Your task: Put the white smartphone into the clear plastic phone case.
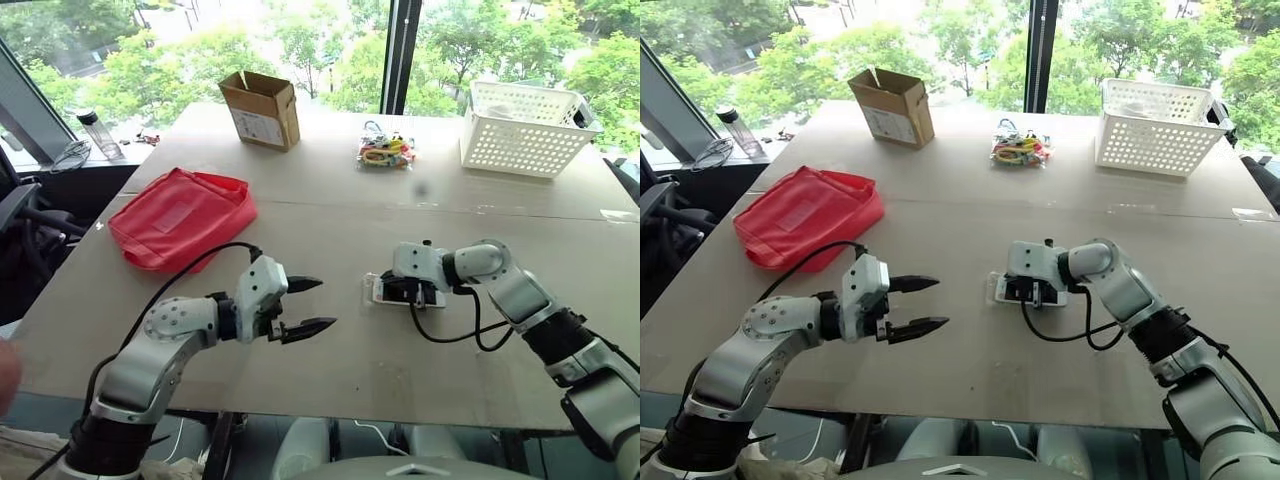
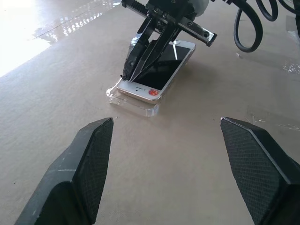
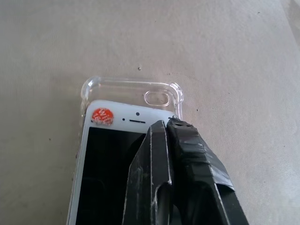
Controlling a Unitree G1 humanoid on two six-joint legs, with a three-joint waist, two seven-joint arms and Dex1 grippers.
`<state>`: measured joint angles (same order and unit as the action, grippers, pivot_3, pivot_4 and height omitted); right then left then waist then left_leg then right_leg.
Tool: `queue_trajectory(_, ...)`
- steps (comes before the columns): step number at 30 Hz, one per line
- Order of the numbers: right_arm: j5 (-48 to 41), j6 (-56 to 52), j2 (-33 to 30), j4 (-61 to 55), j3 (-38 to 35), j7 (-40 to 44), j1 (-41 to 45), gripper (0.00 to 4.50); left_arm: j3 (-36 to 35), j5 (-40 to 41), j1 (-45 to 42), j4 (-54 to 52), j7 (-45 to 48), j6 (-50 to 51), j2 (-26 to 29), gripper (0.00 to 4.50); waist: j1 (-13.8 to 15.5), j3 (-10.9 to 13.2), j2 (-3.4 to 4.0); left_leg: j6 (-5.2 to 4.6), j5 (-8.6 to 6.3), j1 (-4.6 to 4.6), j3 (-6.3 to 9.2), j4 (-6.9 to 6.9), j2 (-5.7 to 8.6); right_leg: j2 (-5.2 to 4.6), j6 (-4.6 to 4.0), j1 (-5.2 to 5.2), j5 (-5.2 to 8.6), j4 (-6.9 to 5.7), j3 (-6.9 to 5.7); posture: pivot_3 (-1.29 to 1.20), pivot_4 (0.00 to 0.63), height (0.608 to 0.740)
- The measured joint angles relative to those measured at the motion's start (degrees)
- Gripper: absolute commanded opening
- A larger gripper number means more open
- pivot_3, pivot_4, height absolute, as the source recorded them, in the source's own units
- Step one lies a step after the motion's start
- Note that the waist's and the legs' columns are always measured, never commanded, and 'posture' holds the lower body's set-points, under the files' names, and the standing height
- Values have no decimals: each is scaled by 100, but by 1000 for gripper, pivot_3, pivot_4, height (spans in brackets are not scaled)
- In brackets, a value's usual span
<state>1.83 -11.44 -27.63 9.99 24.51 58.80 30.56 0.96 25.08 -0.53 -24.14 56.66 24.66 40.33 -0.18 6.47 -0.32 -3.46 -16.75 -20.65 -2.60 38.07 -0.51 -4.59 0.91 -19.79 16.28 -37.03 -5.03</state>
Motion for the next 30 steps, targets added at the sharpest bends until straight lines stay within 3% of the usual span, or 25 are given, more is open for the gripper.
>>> queue_trajectory(2, -267, -103, 0, -156, -283, 10, -99, 30, -12, 44, 16, -133, -89, 98, 0, 3686, 3, 36, 6, 2, 1, -14, -1, 0, 0, 0, 1, -8, -1, 4, -3, 0, 150, 733)
queue_trajectory(4, -483, -326, -58, -353, -509, 43, -164, 30, -19, 107, 23, -261, -180, 204, -1, 3686, 2, 95, 64, 20, 18, -77, -11, 1, 1, -6, 2, -70, -5, 7, -3, 0, 150, 733)
queue_trajectory(8, -996, -1166, -286, -1028, -927, 109, -199, 30, -18, 165, 4, -346, -311, 353, -15, 3686, -2, 129, 79, 3, 39, -218, -3, 20, 0, -3, 27, -200, -22, -27, -23, 0, 150, 733)
queue_trajectory(16, -2447, -2771, -1262, -3198, -1395, 712, -624, 30, -21, 228, -100, -347, -301, 401, -1, 3686, 12, 198, 63, -7, 32, -234, 4, 9, 0, 3, 35, -186, -18, 28, -34, 0, 150, 733)
queue_trajectory(19, -2461, -2839, -1695, -3421, -1281, 836, -1068, 30, -67, 329, -10, -346, -215, 401, 68, 3686, 65, 215, 56, -10, 30, -231, 7, 11, 0, 1, 34, -186, -18, 23, -35, 0, 150, 733)
queue_trajectory(30, -1799, -2242, -1852, -3058, -917, 505, -1575, 30, -520, 556, 601, -372, 229, 156, 327, 3686, 99, 243, 55, -7, 32, -222, 8, 24, 0, 2, 33, -183, -19, 9, -35, 0, 150, 733)
